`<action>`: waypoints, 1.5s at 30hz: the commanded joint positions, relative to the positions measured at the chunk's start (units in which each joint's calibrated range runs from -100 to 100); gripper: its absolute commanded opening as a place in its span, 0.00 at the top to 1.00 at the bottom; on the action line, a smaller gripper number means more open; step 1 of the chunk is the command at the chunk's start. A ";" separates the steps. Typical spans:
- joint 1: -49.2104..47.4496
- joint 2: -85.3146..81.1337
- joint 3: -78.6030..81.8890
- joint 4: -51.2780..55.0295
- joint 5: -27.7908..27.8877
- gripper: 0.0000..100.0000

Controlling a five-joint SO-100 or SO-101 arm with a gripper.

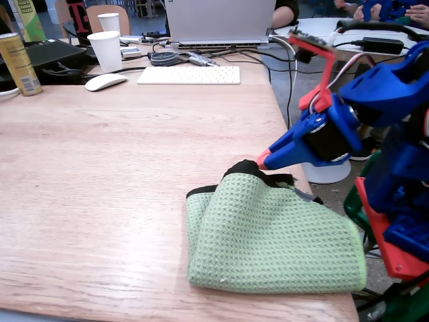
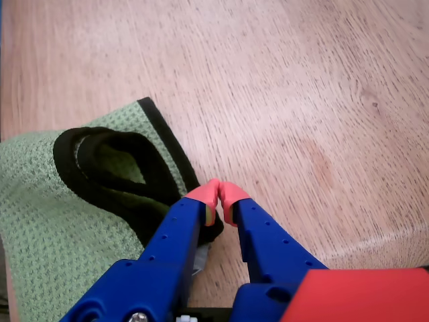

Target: Clean the table

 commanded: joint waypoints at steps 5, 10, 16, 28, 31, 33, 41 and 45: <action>0.12 -0.63 -0.37 -0.90 0.10 1.00; -0.05 -0.63 -0.37 -0.90 0.34 1.00; -0.22 -0.63 -0.37 -0.90 0.39 1.00; -0.56 -0.63 -0.37 -0.90 0.39 1.00; -0.56 -0.63 -0.37 -0.90 0.39 1.00; -0.56 -0.63 -0.37 -0.90 0.39 1.00; -0.56 -0.63 -0.37 -0.90 0.39 1.00; -0.56 -0.63 -0.37 -0.90 0.39 1.00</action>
